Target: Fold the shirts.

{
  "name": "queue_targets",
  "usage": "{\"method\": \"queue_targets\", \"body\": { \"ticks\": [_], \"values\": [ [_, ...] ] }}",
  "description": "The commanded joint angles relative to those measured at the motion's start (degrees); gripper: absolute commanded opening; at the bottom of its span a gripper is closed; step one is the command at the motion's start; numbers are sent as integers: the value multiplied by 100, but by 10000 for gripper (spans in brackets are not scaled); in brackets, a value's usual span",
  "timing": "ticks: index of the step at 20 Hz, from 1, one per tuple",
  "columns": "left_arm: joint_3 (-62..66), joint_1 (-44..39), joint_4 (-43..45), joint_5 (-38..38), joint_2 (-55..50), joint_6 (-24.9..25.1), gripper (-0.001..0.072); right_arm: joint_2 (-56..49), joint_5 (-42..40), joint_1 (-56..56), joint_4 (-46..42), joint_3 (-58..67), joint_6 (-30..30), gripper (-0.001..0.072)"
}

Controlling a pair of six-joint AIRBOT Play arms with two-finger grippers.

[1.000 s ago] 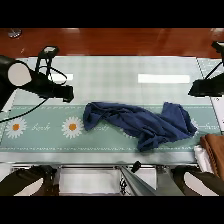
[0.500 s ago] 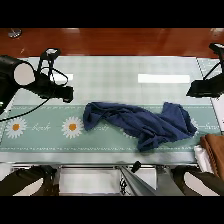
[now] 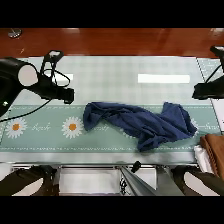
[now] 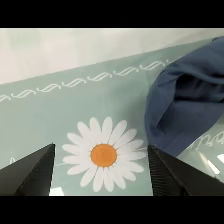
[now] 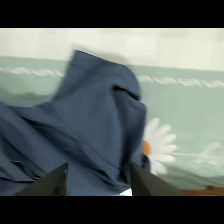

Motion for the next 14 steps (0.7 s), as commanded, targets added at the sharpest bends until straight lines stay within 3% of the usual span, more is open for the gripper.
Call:
{"method": "queue_targets", "body": {
  "ticks": [1, 5, 10, 14],
  "values": [
    [-525, 208, -286, -7, -48, 240, 700, 0, -57, -380, 50, -404, -118, 479],
    [-1436, 669, -1676, 398, -42, 1239, 700, 0, -442, -1012, 1043, -953, -505, 479],
    [-2166, 772, -3143, 1233, -63, 2131, 698, -4, -1032, -1370, 1174, -997, -656, 479],
    [-2564, 767, -3587, 1567, -138, 2299, 698, -4, -1196, -1384, 1141, -997, -660, 479]
  ]
}}
